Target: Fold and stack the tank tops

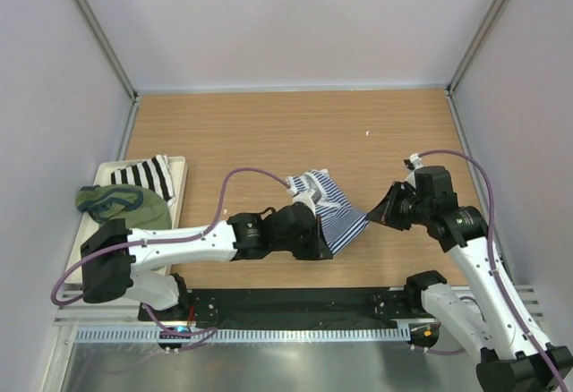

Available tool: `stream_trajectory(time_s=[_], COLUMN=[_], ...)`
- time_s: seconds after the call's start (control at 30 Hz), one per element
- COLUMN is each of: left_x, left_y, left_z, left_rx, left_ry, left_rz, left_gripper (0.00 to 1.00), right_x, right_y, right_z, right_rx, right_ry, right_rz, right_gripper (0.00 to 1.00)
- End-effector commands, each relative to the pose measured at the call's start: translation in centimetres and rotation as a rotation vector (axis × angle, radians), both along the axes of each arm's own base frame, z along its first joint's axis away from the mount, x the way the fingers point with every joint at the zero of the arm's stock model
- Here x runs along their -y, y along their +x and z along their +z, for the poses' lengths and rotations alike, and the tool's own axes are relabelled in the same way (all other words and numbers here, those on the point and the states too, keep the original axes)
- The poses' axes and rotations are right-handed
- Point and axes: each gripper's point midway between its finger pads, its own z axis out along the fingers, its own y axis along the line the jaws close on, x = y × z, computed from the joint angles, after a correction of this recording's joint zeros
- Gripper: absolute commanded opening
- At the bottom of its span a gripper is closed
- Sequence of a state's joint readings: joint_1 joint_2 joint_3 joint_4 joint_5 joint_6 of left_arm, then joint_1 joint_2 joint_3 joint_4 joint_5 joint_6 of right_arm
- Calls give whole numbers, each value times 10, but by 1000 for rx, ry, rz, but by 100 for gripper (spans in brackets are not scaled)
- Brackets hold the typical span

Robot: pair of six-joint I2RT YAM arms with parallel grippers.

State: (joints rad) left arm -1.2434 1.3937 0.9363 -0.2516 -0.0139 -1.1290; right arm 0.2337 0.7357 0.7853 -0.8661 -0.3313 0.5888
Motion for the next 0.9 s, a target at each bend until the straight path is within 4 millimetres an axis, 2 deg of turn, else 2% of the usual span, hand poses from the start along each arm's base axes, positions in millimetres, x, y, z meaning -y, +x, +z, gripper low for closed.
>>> stream_trajectory(time_s=[0.0, 0.07, 0.4, 0.87], left_x=[24, 28, 38, -6], left_y=[5, 4, 29, 92], left_z=[35, 34, 51, 44], left_rx=[2, -40, -87, -110], left_ry=[-137, -173, -290, -368], left_rz=[-2, -11, -1, 133], left_gripper=[0, 0, 0, 0], right_x=[-1, -1, -6, -28], right_y=[19, 27, 60, 122], right_z=[20, 23, 36, 36], right_rx=[77, 86, 116, 85], right_ry=[-4, -10, -30, -5], right_rz=[-13, -22, -14, 21], right_gripper=[1, 1, 1, 1])
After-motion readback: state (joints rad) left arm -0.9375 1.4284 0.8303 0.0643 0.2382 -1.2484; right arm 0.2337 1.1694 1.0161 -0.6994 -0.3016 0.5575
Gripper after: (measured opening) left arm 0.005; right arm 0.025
